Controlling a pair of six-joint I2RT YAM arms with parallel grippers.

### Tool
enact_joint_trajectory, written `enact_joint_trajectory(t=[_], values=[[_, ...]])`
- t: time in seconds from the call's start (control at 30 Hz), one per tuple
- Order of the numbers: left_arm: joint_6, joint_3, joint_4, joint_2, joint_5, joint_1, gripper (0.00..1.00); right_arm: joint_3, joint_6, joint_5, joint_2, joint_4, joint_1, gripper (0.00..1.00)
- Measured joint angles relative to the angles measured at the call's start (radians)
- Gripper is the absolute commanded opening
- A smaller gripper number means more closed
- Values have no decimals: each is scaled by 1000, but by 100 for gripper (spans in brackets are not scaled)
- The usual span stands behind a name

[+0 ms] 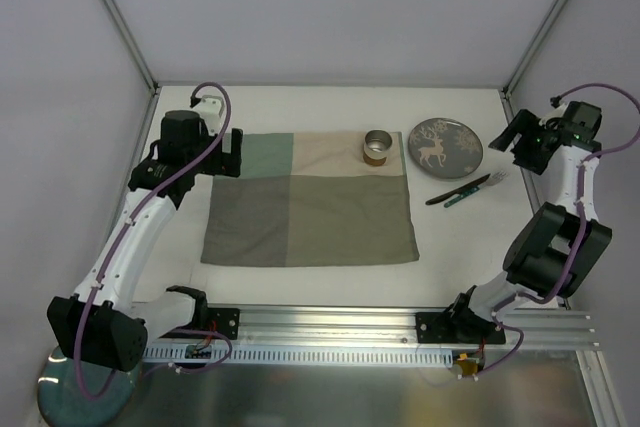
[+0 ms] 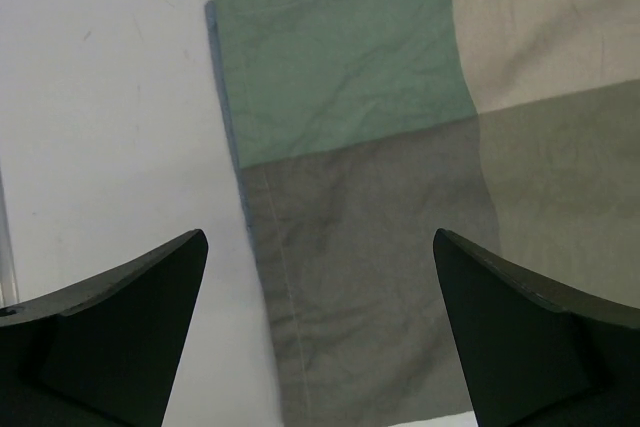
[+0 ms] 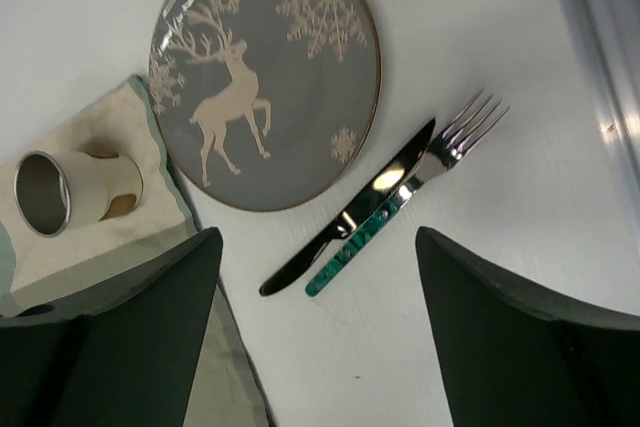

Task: Set the dinner table for one person

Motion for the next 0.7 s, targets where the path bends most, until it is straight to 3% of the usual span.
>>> enact_joint_trajectory(t=[0.07,0.33,0.43,0.47,0.57,0.7], values=[[-13,-35,7,-28,27,0,99,-43,11,-7,6,3,8,75],[-21,-59,54,-164,101,0,99,-113,-28,45,-13,77,55,71],[-20,-59,70,-164,132,0,99,-153,-32,30,-1,129,57,50],[-19,-59,73,-155,136,0,99,-153,-32,11,21,139,57,52],[-10,-57,81,-94,140,0,99,-113,-27,-56,137,158,56,79],[15,-53,78,-29,150,0,99,-45,-53,-95,301,172,58,82]])
